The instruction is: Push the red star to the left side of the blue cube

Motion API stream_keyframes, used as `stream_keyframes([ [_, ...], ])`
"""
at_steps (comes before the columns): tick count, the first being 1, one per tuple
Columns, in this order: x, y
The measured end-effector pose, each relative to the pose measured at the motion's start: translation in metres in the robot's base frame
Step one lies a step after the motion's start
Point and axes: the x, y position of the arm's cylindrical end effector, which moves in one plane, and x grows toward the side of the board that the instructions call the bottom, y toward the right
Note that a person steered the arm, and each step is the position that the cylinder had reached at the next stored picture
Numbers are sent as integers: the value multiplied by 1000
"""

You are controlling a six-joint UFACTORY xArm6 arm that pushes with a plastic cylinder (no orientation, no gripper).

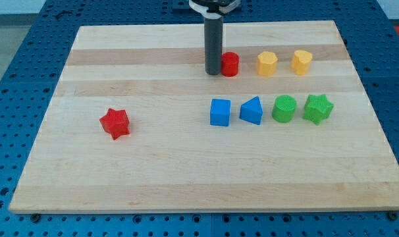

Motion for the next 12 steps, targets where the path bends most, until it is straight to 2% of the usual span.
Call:
stream_keyframes([
  [1,-4,-2],
  [4,-23,-101],
  [5,-4,-154],
  [6,38,-221],
  [7,93,-257],
  [8,151,-267],
  [9,181,-219],
  [10,164,-196],
  [12,108,-186],
])
